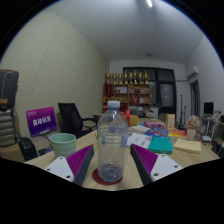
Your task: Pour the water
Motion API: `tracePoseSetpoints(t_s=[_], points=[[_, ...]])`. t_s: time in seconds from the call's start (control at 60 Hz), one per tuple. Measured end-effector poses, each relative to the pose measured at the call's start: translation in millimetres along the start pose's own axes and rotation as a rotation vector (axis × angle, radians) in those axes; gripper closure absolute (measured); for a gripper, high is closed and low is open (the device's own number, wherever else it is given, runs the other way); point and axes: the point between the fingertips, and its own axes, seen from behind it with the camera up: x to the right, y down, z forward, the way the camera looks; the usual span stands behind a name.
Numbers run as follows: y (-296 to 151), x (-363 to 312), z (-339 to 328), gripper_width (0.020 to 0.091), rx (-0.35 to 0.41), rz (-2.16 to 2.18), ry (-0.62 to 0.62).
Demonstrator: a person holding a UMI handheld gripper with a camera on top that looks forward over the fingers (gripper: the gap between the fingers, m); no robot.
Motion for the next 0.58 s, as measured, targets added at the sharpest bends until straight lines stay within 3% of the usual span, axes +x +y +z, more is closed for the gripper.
tracePoseSetpoints(t_s=[0.167,0.3,0.583], points=[[-4,-3,-69,0.0282,0.007,-0.101,0.019],[-1,-3,-139,0.0285,-0.042,-0.116,0.048],[1,-29,-255,0.0283,-0.068,-0.009,-0.013]])
